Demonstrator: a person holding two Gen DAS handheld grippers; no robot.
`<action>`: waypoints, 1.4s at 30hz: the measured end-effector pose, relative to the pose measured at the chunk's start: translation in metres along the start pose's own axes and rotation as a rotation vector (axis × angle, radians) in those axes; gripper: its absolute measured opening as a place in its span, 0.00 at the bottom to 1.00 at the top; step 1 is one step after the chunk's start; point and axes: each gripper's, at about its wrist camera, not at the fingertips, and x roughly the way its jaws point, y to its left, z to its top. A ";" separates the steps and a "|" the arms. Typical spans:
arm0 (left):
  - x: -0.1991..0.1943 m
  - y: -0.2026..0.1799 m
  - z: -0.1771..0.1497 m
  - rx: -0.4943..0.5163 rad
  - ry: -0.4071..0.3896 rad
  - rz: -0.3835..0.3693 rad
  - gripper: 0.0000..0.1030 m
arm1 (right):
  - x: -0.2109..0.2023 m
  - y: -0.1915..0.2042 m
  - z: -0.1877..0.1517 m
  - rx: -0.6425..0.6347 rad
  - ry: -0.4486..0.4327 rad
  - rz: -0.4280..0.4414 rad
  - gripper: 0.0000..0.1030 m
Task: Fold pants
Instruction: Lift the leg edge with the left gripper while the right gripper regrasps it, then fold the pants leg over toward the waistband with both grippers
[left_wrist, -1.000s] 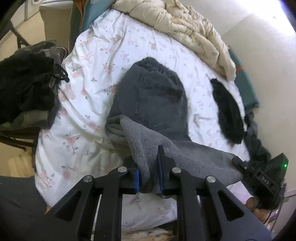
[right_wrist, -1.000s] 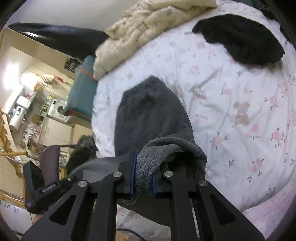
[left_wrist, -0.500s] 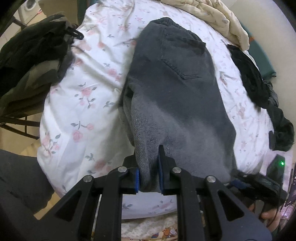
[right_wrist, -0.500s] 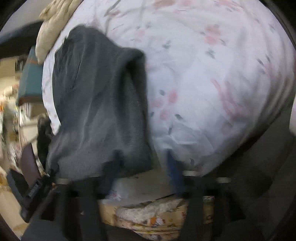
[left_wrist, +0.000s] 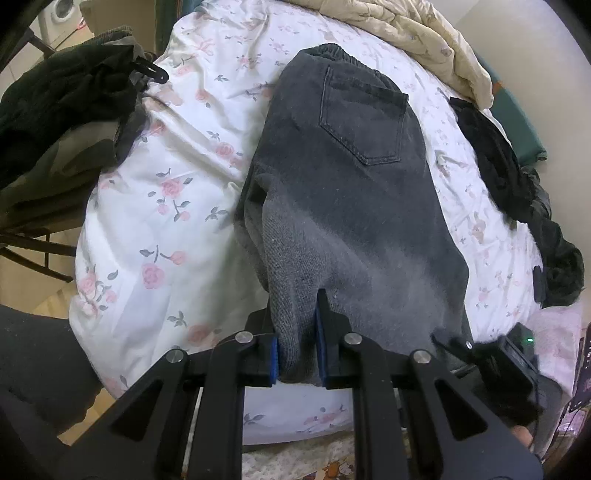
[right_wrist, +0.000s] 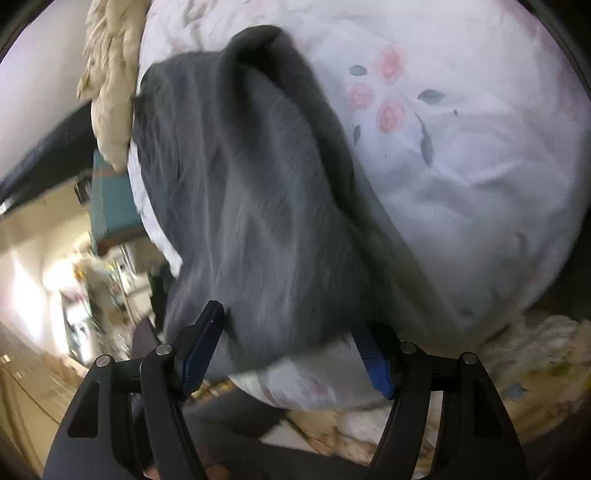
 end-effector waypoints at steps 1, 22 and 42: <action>0.000 0.000 0.001 -0.001 -0.002 -0.001 0.12 | 0.001 -0.003 0.004 0.021 -0.021 0.024 0.69; -0.054 0.008 0.070 -0.110 -0.019 -0.203 0.12 | -0.075 0.150 0.007 -0.423 -0.192 -0.012 0.09; 0.112 -0.040 0.397 0.004 0.084 0.061 0.11 | 0.094 0.347 0.282 -0.461 -0.097 -0.211 0.10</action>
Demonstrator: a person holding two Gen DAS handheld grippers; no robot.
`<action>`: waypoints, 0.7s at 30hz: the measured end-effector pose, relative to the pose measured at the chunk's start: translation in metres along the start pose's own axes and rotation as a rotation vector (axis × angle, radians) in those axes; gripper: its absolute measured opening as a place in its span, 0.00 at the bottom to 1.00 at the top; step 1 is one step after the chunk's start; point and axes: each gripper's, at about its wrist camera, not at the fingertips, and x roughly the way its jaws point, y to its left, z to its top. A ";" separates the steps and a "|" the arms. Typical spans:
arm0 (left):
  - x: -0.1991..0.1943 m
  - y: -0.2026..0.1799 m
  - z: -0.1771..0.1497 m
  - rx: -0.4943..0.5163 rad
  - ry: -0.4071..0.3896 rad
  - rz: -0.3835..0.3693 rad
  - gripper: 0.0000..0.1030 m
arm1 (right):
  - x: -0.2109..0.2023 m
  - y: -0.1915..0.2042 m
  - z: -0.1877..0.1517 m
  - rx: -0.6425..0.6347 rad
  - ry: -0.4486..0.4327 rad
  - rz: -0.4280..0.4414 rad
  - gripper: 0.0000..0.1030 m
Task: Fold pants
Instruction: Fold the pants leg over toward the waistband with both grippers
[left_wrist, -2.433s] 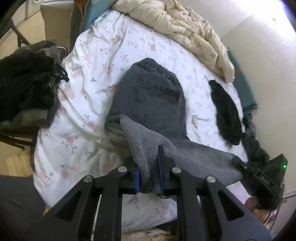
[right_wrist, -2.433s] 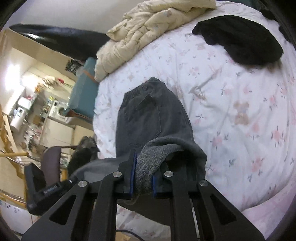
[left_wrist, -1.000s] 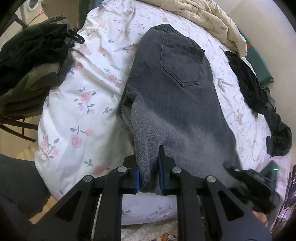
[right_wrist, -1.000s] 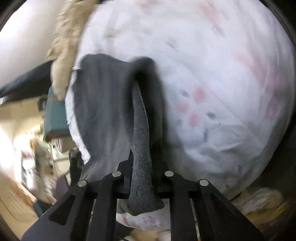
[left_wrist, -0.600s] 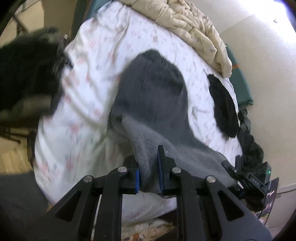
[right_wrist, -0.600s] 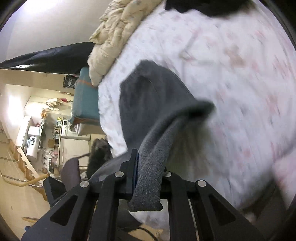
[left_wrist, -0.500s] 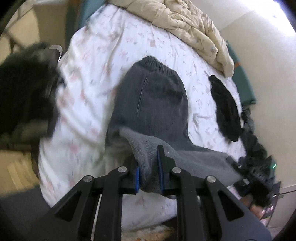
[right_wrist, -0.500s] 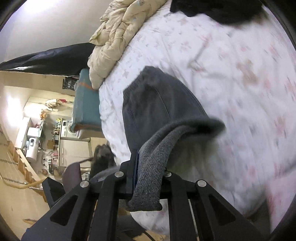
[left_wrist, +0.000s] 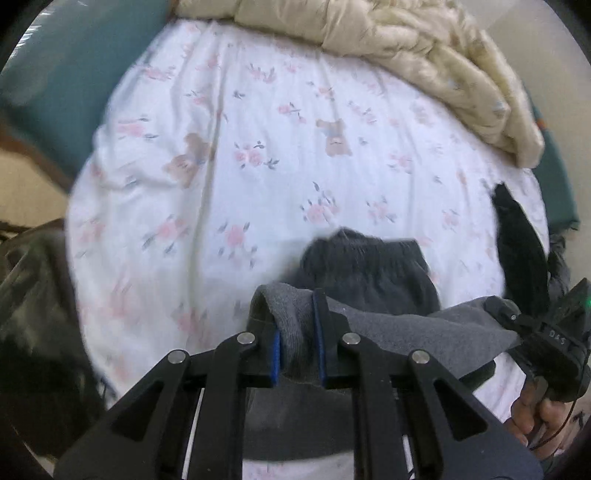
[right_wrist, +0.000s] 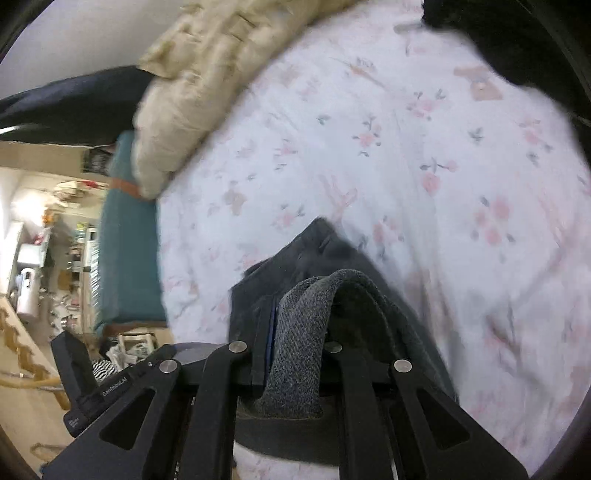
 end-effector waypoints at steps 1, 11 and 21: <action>0.015 0.003 0.010 -0.025 0.017 -0.004 0.12 | 0.013 -0.006 0.010 0.014 0.019 -0.011 0.10; 0.022 0.025 0.010 -0.065 -0.113 -0.074 0.80 | 0.039 -0.040 0.040 -0.030 0.116 0.070 0.48; -0.006 -0.049 -0.070 0.466 -0.300 0.116 0.80 | -0.012 0.045 -0.013 -0.627 0.046 -0.043 0.46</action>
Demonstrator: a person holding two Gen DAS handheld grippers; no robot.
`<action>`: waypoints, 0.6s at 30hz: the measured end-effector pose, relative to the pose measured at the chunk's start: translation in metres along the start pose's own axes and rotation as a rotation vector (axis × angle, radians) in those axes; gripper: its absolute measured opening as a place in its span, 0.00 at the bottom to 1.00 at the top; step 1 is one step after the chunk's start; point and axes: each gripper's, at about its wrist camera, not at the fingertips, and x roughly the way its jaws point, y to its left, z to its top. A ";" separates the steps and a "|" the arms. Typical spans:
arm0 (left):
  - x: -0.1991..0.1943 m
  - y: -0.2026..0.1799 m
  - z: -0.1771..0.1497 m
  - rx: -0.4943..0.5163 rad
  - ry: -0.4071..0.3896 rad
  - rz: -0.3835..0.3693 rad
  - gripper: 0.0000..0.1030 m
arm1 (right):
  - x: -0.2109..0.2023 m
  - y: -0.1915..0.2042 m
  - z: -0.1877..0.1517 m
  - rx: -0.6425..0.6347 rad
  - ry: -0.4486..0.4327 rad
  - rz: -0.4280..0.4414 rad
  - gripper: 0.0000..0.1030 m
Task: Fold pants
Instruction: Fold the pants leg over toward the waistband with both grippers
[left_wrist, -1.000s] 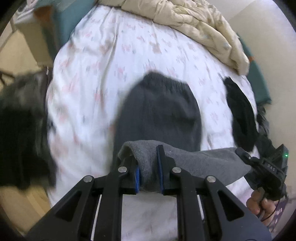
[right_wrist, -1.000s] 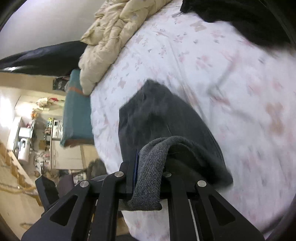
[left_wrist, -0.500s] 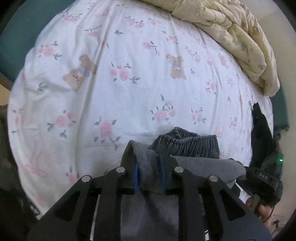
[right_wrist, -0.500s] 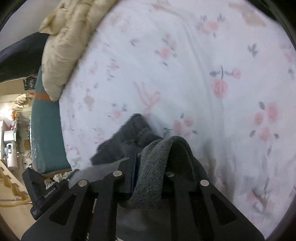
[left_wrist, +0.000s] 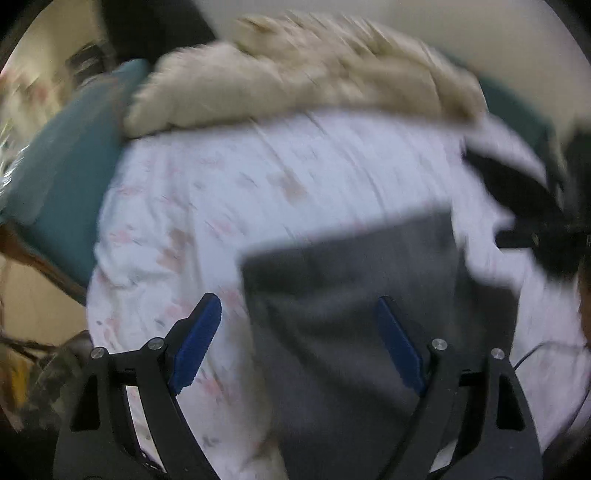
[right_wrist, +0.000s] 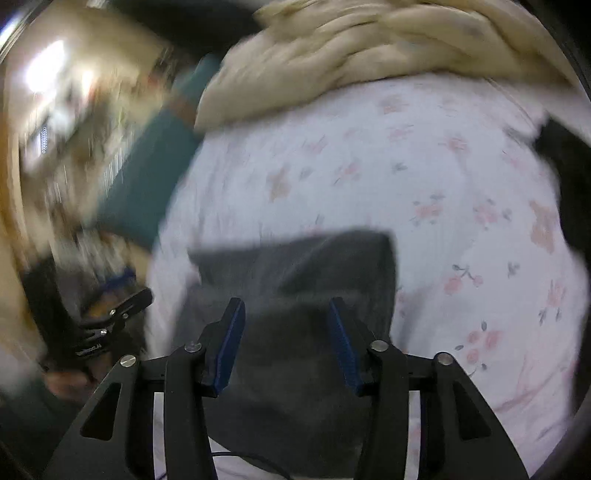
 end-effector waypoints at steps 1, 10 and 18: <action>0.009 -0.006 -0.004 0.021 0.024 0.016 0.80 | 0.012 0.008 -0.004 -0.048 0.031 -0.035 0.45; 0.089 0.018 0.024 -0.046 0.073 0.136 0.82 | 0.092 -0.038 0.015 0.082 0.006 -0.283 0.48; 0.036 0.076 0.003 -0.220 -0.015 -0.075 0.82 | 0.026 -0.073 0.006 0.142 -0.115 -0.028 0.69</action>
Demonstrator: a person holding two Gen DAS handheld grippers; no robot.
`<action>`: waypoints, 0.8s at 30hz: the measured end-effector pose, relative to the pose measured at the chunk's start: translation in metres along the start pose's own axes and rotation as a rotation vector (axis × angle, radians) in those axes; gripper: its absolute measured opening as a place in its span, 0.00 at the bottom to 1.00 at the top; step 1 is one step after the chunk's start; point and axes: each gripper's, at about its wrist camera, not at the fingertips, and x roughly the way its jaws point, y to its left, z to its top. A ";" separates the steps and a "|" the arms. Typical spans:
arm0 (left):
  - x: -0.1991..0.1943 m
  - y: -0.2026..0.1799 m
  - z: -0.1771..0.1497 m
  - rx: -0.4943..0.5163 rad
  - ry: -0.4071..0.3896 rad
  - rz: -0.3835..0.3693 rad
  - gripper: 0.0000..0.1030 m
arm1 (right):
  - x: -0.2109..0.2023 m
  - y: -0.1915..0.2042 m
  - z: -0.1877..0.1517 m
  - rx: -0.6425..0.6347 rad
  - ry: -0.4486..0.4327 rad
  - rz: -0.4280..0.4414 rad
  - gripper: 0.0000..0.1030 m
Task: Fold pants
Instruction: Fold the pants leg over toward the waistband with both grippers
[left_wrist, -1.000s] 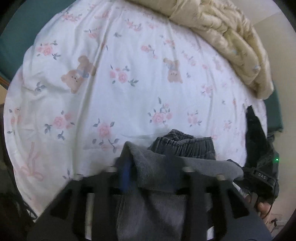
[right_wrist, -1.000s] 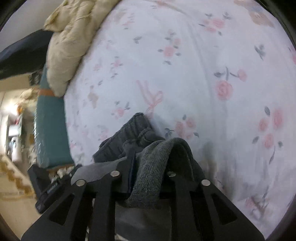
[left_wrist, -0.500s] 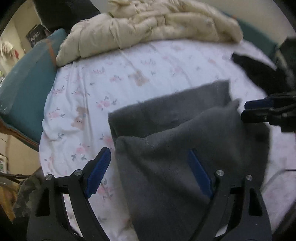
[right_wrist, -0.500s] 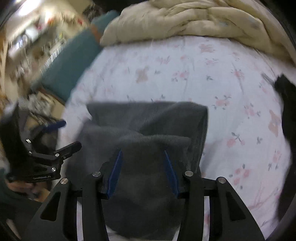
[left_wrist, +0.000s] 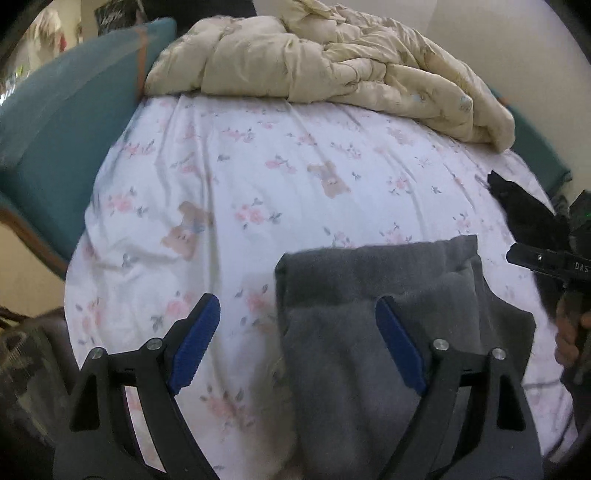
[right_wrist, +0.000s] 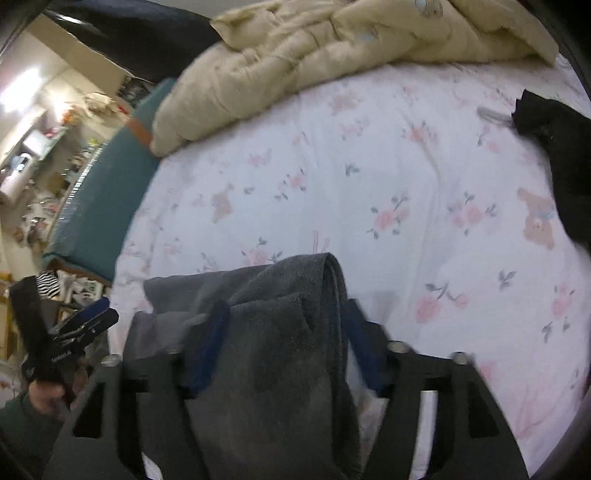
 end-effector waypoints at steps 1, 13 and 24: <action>0.004 0.007 -0.004 -0.014 0.015 0.007 0.81 | 0.001 -0.005 0.000 0.002 0.008 -0.003 0.69; 0.022 -0.029 -0.024 0.068 0.053 -0.025 0.05 | 0.052 0.022 -0.020 -0.106 0.098 -0.074 0.05; -0.052 -0.029 -0.016 0.037 -0.100 -0.081 0.01 | -0.042 0.053 -0.032 -0.196 -0.126 0.033 0.00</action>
